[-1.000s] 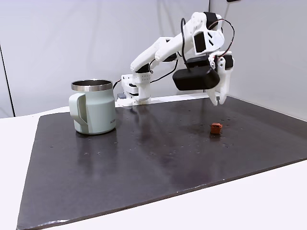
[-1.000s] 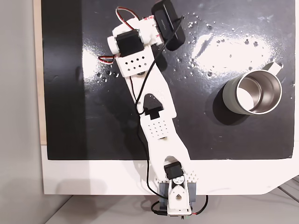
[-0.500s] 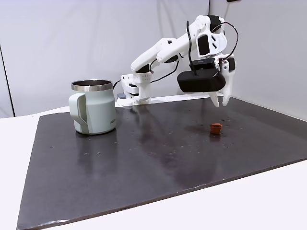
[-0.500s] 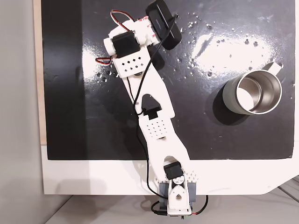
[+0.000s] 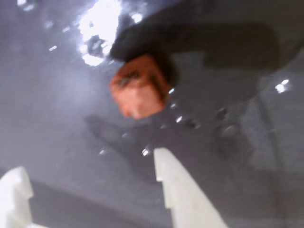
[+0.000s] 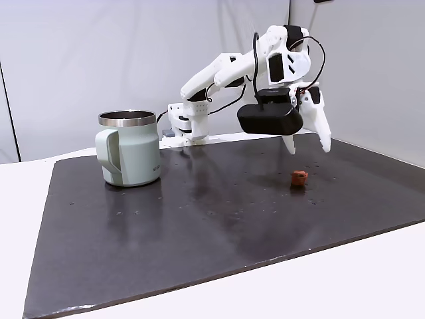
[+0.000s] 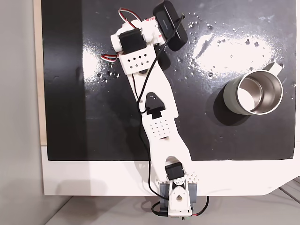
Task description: Grasp a cube and put it in the cup.
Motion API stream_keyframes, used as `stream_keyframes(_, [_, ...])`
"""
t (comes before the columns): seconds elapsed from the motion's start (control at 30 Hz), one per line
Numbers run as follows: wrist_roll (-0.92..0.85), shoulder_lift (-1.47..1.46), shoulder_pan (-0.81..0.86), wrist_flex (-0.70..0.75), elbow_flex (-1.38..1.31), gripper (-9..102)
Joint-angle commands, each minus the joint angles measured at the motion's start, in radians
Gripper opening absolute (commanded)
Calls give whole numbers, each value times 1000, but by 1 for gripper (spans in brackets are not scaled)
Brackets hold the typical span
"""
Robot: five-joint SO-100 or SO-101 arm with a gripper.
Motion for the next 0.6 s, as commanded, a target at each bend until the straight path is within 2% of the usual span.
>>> stream_keyframes(0.0, [-9,34,25,9,2,29])
stream_keyframes(0.57, [-58,-106,25,6,-91,29])
